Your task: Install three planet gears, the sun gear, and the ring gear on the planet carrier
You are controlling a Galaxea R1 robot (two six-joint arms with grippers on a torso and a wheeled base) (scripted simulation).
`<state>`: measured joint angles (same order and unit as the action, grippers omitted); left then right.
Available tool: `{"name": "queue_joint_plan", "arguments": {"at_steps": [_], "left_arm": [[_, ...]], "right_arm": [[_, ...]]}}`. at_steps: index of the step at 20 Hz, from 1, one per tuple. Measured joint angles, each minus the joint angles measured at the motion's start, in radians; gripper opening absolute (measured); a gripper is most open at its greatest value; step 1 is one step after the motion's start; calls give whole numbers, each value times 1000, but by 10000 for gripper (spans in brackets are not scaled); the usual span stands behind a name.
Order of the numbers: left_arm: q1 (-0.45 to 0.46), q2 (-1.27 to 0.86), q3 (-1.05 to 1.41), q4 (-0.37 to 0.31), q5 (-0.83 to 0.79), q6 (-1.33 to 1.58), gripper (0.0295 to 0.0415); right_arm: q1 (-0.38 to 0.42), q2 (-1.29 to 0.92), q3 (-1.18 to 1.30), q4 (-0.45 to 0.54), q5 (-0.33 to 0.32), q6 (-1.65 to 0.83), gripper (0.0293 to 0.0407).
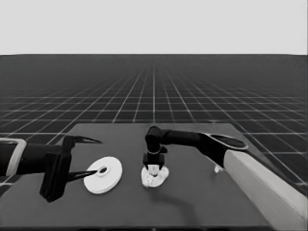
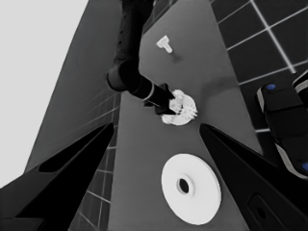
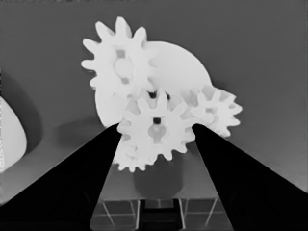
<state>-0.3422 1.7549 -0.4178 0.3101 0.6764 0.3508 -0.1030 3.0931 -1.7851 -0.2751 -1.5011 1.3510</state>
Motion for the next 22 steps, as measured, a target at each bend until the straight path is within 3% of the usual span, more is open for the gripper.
{"name": "queue_joint_plan", "arguments": {"at_steps": [22], "left_arm": [[0, 0, 0, 0, 0, 0, 385]], "right_arm": [[0, 0, 0, 0, 0, 229, 309]]}}
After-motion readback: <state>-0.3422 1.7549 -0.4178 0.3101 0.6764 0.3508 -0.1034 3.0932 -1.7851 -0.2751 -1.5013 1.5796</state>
